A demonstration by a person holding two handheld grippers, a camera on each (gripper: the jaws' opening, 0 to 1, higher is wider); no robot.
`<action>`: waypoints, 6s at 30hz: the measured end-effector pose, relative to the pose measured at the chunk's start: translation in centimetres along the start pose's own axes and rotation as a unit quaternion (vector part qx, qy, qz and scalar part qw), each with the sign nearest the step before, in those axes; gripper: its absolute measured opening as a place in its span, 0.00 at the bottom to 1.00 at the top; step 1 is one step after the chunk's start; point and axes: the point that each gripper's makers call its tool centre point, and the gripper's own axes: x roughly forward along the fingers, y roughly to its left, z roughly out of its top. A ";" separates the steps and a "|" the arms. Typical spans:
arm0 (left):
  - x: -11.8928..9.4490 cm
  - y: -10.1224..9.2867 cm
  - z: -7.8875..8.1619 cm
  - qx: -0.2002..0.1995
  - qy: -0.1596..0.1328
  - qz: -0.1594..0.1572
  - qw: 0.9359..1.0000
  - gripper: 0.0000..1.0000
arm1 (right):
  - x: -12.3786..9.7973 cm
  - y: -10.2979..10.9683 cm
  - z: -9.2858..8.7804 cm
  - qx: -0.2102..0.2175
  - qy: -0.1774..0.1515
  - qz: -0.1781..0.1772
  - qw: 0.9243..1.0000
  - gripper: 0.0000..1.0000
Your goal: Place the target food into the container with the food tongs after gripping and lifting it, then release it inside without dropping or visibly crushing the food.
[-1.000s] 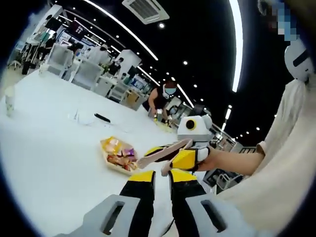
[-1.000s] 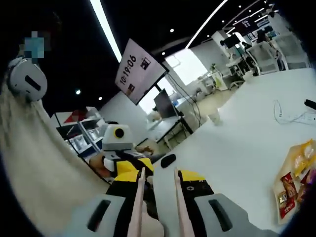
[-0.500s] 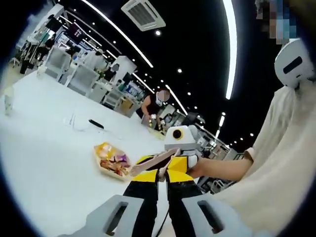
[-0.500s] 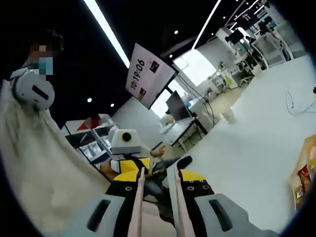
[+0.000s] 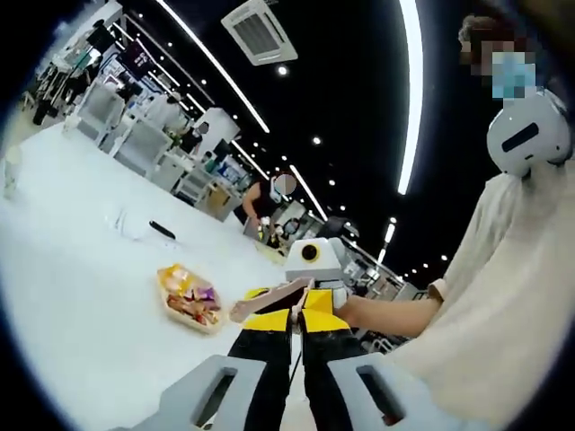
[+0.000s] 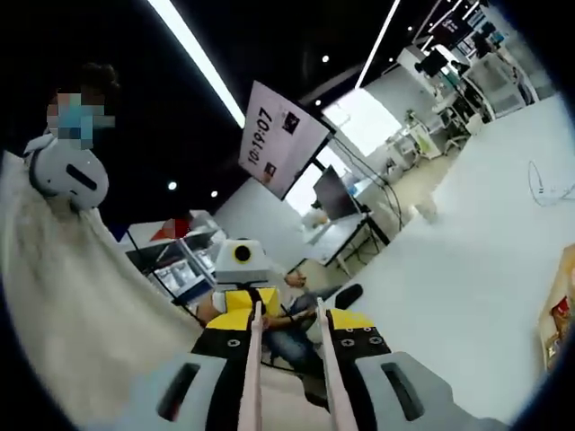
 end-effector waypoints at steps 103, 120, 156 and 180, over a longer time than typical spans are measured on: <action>9.6 4.2 -11.4 -0.004 0.182 0.033 0.983 0.02 | -18.1 -10.3 -11.3 -0.094 0.260 -0.242 0.930 0.25; 11.1 7.4 -14.9 -0.029 0.197 0.091 0.976 0.03 | -19.8 -14.2 -13.4 -0.122 0.306 -0.292 0.898 0.26; 11.5 12.4 -18.4 -0.040 0.256 0.158 0.953 0.05 | -20.3 -18.6 -15.5 -0.130 0.371 -0.332 0.857 0.26; 11.8 13.9 -19.8 -0.072 0.257 0.166 0.949 0.05 | -20.9 -20.3 -15.2 -0.185 0.437 -0.351 0.808 0.27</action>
